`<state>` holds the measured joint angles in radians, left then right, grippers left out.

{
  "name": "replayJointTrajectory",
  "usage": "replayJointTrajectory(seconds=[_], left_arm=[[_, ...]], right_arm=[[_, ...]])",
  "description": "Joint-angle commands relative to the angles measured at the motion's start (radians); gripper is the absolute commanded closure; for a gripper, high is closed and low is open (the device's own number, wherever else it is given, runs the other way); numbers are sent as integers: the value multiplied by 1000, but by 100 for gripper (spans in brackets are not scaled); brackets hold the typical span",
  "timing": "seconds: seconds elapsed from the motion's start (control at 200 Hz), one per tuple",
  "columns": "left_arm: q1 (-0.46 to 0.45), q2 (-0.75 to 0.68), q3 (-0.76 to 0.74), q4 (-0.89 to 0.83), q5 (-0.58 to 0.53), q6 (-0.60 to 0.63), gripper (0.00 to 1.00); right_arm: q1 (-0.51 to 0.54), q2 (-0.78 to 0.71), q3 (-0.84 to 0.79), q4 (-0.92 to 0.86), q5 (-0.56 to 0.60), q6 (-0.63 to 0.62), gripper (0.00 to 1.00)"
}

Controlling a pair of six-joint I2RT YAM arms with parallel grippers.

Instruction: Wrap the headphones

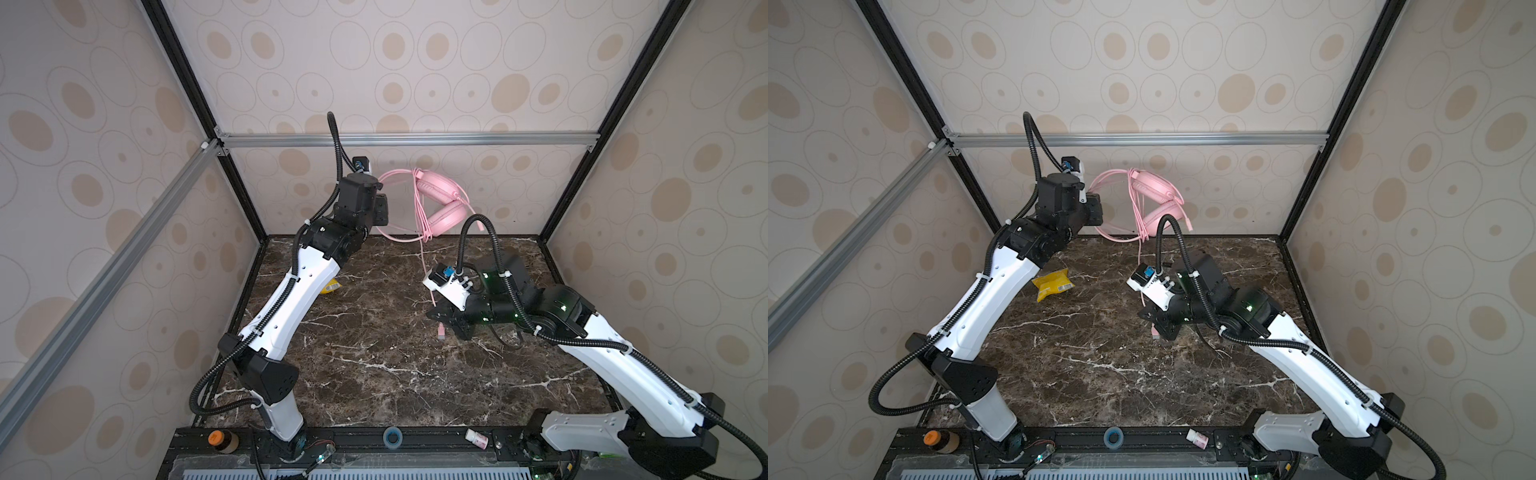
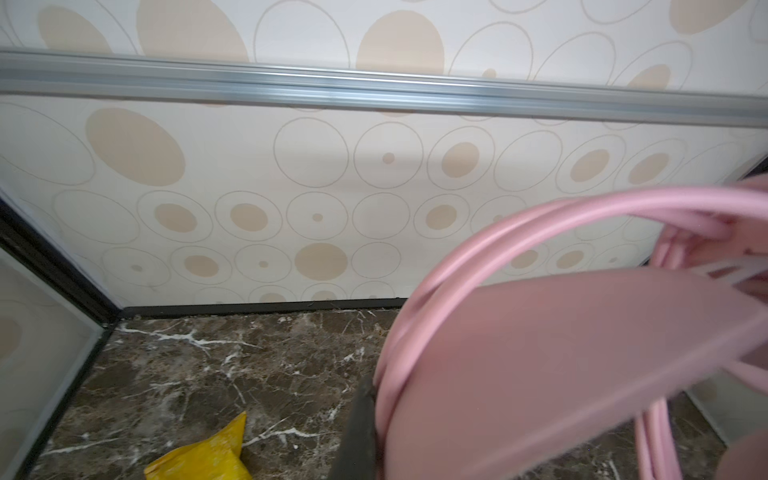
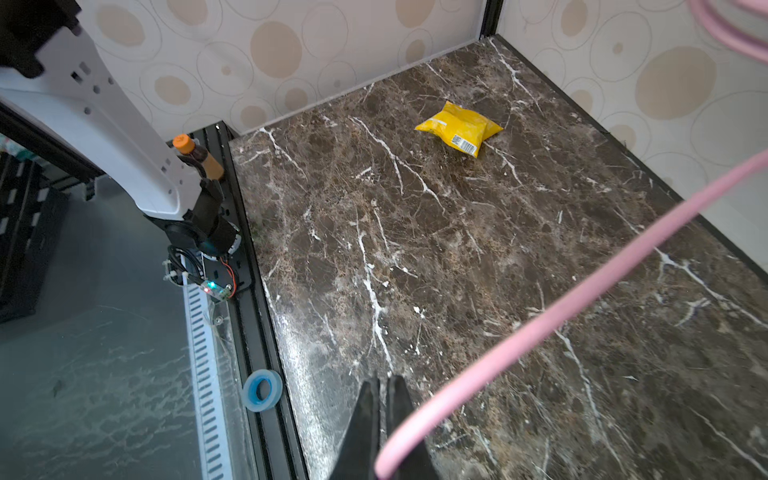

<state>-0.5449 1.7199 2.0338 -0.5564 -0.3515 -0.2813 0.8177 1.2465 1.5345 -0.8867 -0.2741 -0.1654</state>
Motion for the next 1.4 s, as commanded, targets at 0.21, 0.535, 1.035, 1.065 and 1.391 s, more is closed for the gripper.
replayJointTrajectory(seconds=[0.21,0.535,1.035,1.065,1.391], left_arm=[[-63,-121,-219,150,-167,283,100],[-85,-229,-382,165,98,415,100],[-95,-227,-396,49,421,409,100],[-96,-225,-396,44,430,409,100],[-99,-229,-392,12,514,407,100]], right_arm=[[19,115,193,-220,108,-46,100],[34,167,301,-238,229,-108,100],[33,183,322,-60,179,-166,100],[33,181,318,-55,178,-179,100],[33,130,256,18,169,-277,100]])
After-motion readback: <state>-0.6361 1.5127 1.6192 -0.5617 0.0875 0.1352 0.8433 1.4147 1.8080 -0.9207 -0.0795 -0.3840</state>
